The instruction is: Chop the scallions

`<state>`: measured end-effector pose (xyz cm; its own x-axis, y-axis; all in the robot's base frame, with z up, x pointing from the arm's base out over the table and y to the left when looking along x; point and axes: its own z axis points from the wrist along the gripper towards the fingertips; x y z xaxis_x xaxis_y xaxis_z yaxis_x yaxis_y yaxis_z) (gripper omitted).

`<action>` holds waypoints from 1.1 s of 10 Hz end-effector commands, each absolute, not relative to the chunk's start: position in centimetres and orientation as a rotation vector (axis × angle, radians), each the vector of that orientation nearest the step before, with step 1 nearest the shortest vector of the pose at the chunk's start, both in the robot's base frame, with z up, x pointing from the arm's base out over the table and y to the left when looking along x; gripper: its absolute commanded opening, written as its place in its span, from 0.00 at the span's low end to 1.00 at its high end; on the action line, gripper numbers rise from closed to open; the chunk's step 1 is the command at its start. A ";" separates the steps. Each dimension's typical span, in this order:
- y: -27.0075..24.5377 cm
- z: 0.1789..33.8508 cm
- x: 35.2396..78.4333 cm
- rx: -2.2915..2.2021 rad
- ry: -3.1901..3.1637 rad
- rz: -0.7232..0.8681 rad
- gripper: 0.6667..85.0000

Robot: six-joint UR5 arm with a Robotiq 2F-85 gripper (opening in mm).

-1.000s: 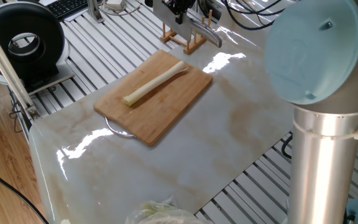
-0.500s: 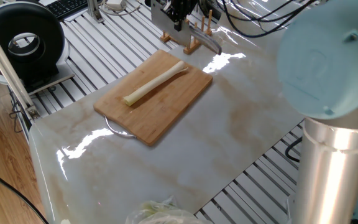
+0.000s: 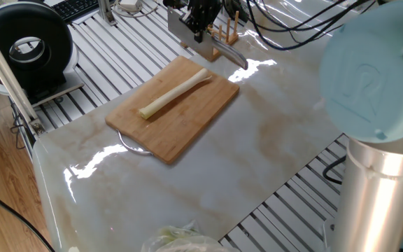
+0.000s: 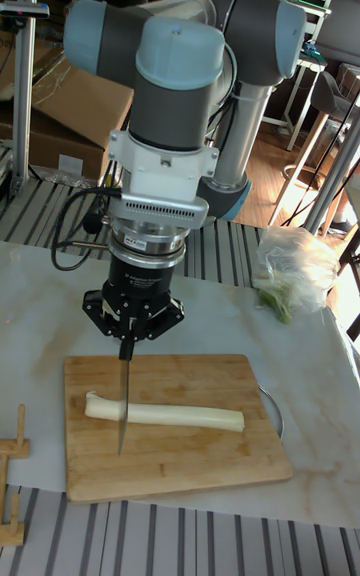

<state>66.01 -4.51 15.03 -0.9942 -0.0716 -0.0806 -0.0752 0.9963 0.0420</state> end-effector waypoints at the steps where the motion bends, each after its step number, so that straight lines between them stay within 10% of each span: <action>1: -3.1 14.2 65.4 -0.160 3.063 0.106 0.01; 11: -2.1 14.9 66.1 -0.087 3.078 0.150 0.01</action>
<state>66.01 -3.00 14.66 -0.9947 -0.0812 -0.0635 -0.0850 0.9946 0.0591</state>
